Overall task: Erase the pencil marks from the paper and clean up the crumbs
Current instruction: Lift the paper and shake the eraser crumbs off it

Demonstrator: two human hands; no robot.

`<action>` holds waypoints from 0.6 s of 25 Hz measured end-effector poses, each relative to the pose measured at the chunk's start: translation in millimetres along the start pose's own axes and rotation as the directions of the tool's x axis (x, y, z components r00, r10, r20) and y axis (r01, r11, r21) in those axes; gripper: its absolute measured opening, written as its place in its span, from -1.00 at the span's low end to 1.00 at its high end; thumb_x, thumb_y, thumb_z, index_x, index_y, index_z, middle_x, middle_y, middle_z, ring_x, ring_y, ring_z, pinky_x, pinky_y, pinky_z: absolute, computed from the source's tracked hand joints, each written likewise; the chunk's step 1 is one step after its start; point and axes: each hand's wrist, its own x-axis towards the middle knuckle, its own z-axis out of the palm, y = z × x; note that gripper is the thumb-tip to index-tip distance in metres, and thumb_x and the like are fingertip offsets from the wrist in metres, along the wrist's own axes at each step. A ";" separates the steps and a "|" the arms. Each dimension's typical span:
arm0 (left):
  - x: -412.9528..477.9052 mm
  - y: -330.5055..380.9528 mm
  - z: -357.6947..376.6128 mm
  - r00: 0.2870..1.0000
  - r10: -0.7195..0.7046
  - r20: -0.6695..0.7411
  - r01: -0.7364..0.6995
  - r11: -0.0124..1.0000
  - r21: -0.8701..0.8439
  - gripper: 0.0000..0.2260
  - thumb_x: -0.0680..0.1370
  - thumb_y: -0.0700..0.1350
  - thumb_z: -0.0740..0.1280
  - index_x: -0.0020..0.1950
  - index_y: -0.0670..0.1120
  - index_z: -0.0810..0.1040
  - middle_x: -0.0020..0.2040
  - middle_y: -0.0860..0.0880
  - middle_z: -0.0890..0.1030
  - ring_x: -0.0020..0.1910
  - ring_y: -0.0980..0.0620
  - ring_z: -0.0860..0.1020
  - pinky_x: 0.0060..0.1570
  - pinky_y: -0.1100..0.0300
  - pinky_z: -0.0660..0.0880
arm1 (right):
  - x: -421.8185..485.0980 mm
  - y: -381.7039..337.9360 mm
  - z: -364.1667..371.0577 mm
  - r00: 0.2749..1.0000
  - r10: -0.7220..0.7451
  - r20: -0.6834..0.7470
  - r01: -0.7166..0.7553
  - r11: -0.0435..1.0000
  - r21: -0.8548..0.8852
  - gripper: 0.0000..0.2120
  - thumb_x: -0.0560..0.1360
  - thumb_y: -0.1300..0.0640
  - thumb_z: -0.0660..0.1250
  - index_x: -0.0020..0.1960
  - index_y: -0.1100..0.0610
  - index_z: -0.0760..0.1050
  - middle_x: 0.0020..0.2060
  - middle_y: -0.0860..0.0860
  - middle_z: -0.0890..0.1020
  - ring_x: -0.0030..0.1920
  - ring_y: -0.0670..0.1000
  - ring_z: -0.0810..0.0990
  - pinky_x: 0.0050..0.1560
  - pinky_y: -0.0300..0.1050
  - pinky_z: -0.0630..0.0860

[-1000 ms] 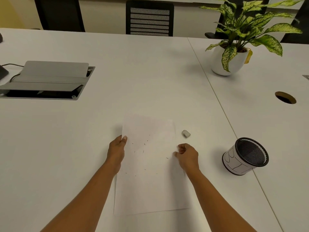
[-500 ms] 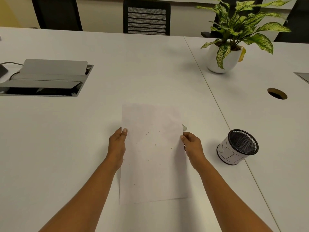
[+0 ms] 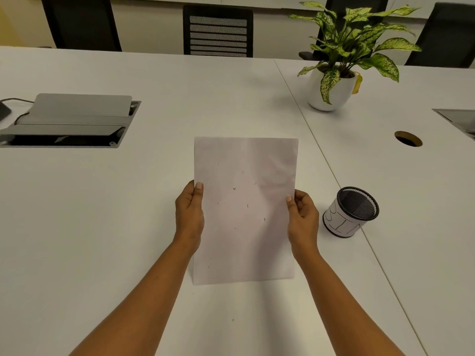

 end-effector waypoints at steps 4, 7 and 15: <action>-3.4 7.0 4.1 0.999 0.040 0.008 -0.040 0.999 -0.022 -0.82 0.62 -0.10 0.12 0.10 0.01 0.50 -0.03 0.15 0.58 -0.03 0.24 0.54 0.01 0.41 0.47 | -4.8 -7.0 -0.4 0.999 -0.037 -0.036 0.038 0.999 0.025 -0.89 0.55 0.18 0.19 -0.04 0.01 0.47 -0.08 -0.05 0.61 -0.08 -0.19 0.57 -0.09 -0.46 0.47; -3.2 8.4 4.7 0.999 0.043 0.005 -0.043 0.998 -0.045 -0.79 0.61 -0.09 0.13 0.16 -0.06 0.50 0.00 0.10 0.58 0.01 0.17 0.54 0.09 0.30 0.47 | -8.1 -12.9 1.0 0.996 -0.066 -0.056 0.068 0.997 0.045 -0.89 0.55 0.18 0.19 -0.02 0.04 0.47 -0.06 -0.02 0.61 -0.02 -0.09 0.58 0.03 -0.29 0.50; -9.0 26.0 15.6 0.987 0.160 -0.018 -0.161 0.982 -0.094 -0.81 0.62 -0.17 0.10 0.16 -0.07 0.45 0.00 0.13 0.55 -0.09 0.38 0.55 -0.13 0.51 0.43 | -16.4 -29.6 8.2 0.980 -0.179 -0.092 0.185 0.980 0.074 -0.83 0.55 0.20 0.19 -0.08 -0.06 0.44 -0.13 -0.07 0.60 -0.08 -0.12 0.58 -0.01 -0.28 0.53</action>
